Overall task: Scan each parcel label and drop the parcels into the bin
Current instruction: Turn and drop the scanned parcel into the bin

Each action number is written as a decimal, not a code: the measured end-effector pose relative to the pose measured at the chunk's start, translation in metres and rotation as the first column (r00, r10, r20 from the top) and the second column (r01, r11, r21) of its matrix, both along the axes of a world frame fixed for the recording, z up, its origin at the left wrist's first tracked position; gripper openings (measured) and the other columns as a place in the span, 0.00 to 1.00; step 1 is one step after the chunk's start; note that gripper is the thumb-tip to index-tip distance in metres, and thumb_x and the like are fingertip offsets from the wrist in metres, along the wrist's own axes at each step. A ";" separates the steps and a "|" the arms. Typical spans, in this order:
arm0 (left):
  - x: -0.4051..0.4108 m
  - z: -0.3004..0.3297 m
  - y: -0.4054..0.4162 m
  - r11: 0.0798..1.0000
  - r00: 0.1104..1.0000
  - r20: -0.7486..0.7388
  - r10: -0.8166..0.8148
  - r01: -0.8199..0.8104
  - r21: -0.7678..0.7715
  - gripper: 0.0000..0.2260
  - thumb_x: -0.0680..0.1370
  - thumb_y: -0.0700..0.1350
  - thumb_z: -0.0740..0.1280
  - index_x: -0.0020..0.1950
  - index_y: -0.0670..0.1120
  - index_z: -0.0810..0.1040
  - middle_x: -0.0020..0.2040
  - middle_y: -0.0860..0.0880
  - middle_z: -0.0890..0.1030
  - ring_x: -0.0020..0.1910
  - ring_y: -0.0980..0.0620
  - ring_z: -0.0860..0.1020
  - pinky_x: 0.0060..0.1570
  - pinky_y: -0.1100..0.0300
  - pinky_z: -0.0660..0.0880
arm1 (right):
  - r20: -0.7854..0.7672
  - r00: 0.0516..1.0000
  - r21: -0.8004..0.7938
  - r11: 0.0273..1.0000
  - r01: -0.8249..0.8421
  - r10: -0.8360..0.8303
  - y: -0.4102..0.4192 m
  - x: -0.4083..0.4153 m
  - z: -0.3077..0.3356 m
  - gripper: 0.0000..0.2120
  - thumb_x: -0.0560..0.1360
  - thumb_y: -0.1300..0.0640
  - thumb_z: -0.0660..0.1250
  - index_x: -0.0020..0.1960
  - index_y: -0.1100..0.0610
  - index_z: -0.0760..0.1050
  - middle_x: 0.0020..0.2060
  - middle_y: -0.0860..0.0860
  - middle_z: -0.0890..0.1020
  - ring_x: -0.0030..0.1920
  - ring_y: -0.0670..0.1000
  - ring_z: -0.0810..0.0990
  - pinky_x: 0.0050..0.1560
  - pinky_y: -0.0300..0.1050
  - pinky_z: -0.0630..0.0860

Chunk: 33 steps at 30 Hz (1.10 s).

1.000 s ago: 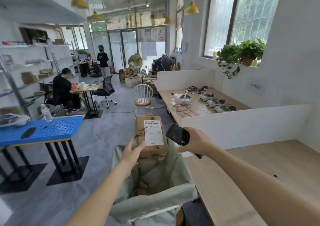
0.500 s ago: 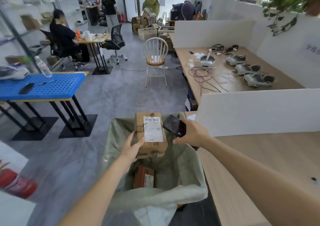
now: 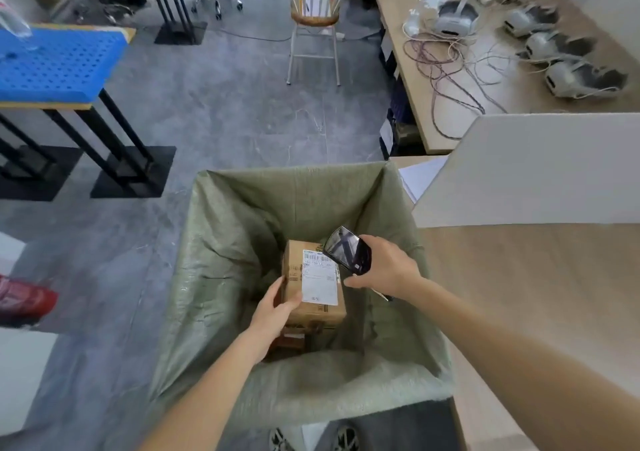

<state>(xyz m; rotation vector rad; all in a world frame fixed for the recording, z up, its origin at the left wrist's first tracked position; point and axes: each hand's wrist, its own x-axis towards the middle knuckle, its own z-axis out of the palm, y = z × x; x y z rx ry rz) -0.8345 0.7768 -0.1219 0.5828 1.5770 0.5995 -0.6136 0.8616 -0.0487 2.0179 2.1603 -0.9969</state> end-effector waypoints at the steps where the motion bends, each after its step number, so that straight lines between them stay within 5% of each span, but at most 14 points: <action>1: 0.001 -0.010 0.001 1.000 1.000 0.000 -0.003 0.003 -0.019 0.30 0.79 0.53 0.69 0.78 0.60 0.61 0.72 0.50 0.73 0.64 0.49 0.72 0.65 0.46 0.69 | 0.016 1.000 -0.008 1.000 0.008 -0.008 0.002 0.000 -0.007 0.33 0.66 0.41 0.80 0.67 0.47 0.71 0.60 0.44 0.77 0.64 0.53 0.77 0.56 0.52 0.76; 8: 0.012 -0.057 0.007 0.974 0.992 0.058 -0.113 0.122 -0.193 0.27 0.82 0.51 0.65 0.79 0.60 0.59 0.76 0.51 0.68 0.72 0.45 0.69 0.71 0.50 0.64 | 0.068 0.998 -0.051 0.999 0.011 -0.008 0.015 0.005 -0.038 0.39 0.68 0.40 0.79 0.73 0.51 0.68 0.67 0.48 0.75 0.68 0.55 0.74 0.59 0.54 0.75; 15: -0.001 -0.052 0.010 0.971 0.963 -0.140 -0.232 0.220 -0.099 0.21 0.81 0.48 0.66 0.75 0.55 0.69 0.64 0.50 0.77 0.65 0.49 0.74 0.66 0.55 0.69 | 0.044 0.999 -0.056 0.998 -0.003 0.005 0.014 0.012 -0.035 0.47 0.68 0.39 0.79 0.79 0.51 0.62 0.73 0.48 0.72 0.72 0.54 0.72 0.65 0.55 0.74; 18: -0.007 -0.034 0.014 0.955 0.910 -0.296 -0.291 0.294 -0.035 0.20 0.81 0.51 0.65 0.74 0.55 0.71 0.57 0.54 0.79 0.60 0.52 0.75 0.65 0.54 0.71 | 0.038 0.999 -0.023 1.000 -0.005 0.006 0.010 0.014 -0.022 0.43 0.66 0.38 0.79 0.76 0.49 0.66 0.69 0.46 0.76 0.68 0.54 0.75 0.59 0.54 0.77; 27: -0.007 0.060 0.003 0.847 0.728 -0.603 -0.325 0.508 0.156 0.24 0.81 0.54 0.65 0.77 0.54 0.67 0.73 0.51 0.72 0.71 0.49 0.71 0.69 0.50 0.70 | 0.012 0.999 0.153 0.988 -0.035 0.034 -0.023 0.027 0.053 0.39 0.66 0.41 0.78 0.73 0.46 0.68 0.61 0.44 0.76 0.61 0.51 0.77 0.48 0.46 0.73; 33: 0.001 0.139 0.001 0.709 0.618 -0.724 -0.308 0.656 0.258 0.25 0.81 0.56 0.64 0.77 0.55 0.64 0.75 0.52 0.69 0.73 0.51 0.67 0.71 0.52 0.67 | 0.049 0.997 0.278 0.960 0.042 -0.058 -0.069 0.047 0.139 0.27 0.65 0.44 0.77 0.60 0.46 0.72 0.47 0.44 0.77 0.49 0.52 0.76 0.35 0.43 0.68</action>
